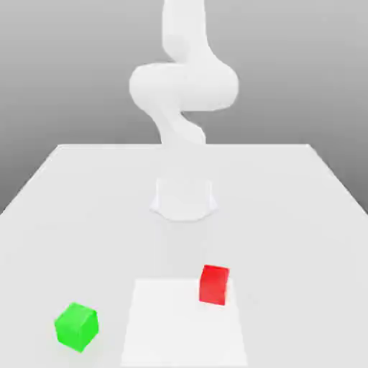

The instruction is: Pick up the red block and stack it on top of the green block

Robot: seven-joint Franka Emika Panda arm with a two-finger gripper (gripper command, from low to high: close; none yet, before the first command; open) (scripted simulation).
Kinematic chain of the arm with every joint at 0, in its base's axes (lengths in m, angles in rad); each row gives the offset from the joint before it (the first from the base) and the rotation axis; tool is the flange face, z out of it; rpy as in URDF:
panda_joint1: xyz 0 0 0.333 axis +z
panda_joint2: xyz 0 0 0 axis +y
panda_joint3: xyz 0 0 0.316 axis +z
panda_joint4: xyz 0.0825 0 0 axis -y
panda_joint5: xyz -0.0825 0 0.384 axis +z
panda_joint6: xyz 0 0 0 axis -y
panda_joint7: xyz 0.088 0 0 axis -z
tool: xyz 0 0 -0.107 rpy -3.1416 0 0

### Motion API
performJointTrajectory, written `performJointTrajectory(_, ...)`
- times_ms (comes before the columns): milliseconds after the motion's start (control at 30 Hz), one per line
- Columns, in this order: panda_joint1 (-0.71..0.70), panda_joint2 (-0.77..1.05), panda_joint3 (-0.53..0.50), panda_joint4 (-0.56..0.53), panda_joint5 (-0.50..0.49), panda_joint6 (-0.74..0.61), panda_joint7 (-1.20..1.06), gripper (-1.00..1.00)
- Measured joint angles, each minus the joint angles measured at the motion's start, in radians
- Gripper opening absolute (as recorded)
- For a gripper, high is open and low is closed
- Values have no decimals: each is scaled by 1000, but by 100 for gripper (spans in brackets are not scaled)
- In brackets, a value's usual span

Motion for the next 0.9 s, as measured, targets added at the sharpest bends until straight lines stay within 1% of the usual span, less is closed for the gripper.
performJointTrajectory(400, -6, 400, 110, -338, 30, 286, 203, 0)
performJointTrajectory(567, -5, 615, 156, -491, 32, 437, 309, 0)
performJointTrajectory(667, -3, 751, 147, -507, -24, 544, 372, 0)
performJointTrajectory(800, 63, 900, 61, -491, -111, 669, 438, 0)
performJointTrajectory(833, 78, 926, 44, -487, -122, 691, 446, -100)
performJointTrajectory(900, 78, 926, 44, -487, -122, 691, 446, -100)
